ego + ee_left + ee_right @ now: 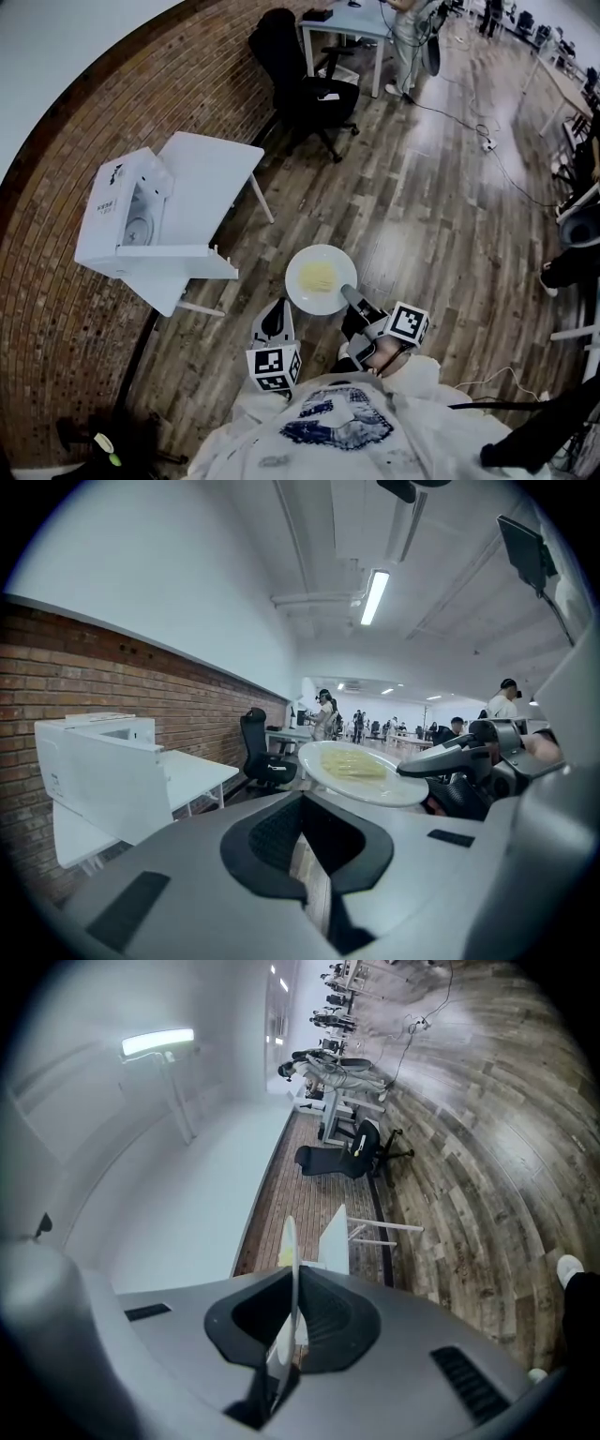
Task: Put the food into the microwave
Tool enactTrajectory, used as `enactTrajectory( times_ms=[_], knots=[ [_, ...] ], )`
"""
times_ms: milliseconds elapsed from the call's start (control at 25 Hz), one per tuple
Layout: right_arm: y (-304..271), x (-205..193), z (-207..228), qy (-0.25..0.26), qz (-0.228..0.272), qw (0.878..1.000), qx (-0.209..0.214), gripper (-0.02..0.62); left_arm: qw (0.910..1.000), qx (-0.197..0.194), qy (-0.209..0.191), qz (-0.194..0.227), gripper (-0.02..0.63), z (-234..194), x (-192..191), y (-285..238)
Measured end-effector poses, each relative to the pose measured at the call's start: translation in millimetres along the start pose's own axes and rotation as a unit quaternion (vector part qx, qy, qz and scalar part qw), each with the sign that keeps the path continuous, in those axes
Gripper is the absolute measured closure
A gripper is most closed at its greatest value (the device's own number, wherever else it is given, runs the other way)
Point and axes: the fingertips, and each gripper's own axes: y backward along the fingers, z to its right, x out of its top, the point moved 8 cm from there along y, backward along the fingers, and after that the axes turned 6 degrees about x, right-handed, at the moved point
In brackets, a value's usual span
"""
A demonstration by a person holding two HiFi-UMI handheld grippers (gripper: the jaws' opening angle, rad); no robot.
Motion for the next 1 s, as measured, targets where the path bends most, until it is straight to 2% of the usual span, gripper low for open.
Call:
enactTrajectory(
  times_ms=[360,760,1000],
  knots=[
    [-5,63,19,-0.014,-0.013,1.0,0.003,0.571,0.9998,0.022,-0.002,-0.002,0.598,35,11,-47],
    [-51,100,40,-0.022,-0.029,0.999,-0.005,0.571,0.9994,0.032,0.008,-0.004,0.598,23,18,-111],
    [-106,133,47,-0.014,-0.044,0.999,-0.009,0.571,0.9986,0.049,0.02,0.004,0.598,-3,36,-166]
  ],
)
